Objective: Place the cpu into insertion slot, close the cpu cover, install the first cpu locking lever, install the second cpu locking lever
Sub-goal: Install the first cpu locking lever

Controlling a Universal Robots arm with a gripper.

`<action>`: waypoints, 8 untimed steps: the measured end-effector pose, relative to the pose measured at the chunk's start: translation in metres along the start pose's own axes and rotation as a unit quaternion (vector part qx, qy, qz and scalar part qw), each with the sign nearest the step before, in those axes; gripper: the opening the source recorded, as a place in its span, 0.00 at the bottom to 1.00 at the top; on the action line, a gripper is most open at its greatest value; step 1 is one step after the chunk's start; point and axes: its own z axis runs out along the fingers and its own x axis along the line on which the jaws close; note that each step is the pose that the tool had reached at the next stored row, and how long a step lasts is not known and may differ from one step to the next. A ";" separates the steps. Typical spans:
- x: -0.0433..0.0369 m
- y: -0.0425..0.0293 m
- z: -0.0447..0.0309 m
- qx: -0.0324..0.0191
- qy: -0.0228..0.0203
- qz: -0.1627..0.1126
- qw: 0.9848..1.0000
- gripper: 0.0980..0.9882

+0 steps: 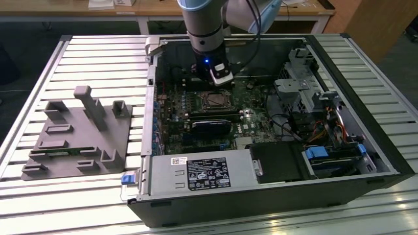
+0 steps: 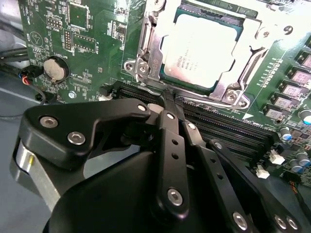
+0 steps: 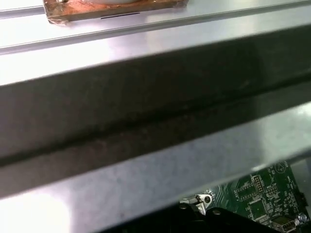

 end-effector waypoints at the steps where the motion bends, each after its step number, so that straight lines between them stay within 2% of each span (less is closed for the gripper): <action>1: 0.0001 -0.0001 0.0004 0.000 0.000 0.001 1.000 0.01; 8: 0.0006 -0.0007 0.0033 0.002 -0.002 0.010 1.000 0.01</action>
